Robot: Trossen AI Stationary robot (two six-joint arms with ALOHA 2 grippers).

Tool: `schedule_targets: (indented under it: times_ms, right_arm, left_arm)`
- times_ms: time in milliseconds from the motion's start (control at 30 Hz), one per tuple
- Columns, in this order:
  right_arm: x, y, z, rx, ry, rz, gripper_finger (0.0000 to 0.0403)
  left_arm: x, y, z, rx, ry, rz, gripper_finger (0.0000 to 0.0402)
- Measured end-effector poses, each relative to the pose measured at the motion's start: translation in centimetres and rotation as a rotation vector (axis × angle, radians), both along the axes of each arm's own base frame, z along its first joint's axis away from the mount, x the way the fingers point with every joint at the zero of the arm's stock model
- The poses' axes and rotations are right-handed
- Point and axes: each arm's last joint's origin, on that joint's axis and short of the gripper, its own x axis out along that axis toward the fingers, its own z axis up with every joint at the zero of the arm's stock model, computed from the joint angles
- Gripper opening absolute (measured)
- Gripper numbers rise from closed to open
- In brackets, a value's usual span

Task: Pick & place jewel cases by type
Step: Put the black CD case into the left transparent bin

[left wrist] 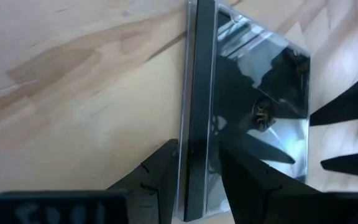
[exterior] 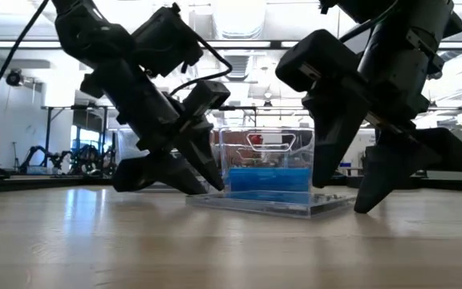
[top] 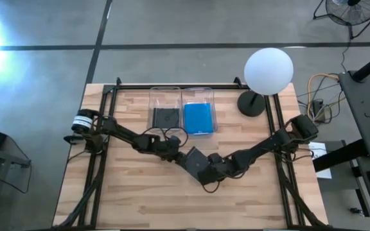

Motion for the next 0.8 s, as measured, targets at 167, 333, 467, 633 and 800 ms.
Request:
schedule_targets:
  times_ms: [167,333,467,633,800]
  right_arm:
    - [-0.1,0.0,-0.1,0.000,0.003,-0.005,0.0228]
    - [-0.3,-0.1,-0.3,-0.015,0.018,-0.004,0.0228]
    - [-0.6,0.1,-0.5,-0.017,0.037,0.012,0.0228]
    - [-0.9,0.4,-0.6,-0.021,0.046,0.023,0.0228]
    - [-0.9,0.4,-0.5,-0.037,0.036,0.042,0.0229]
  left_arm:
    - [0.5,-0.3,0.6,-0.018,-0.015,-0.091,0.0104]
    - [1.1,-0.9,1.3,-0.082,-0.092,-0.228,0.0104]
    - [1.5,-1.2,2.4,-0.083,-0.142,-0.232,0.0104]
    - [1.7,-1.8,3.3,-0.097,-0.178,-0.256,0.0104]
    - [1.9,-3.0,4.3,-0.124,-0.214,-0.300,0.0104]
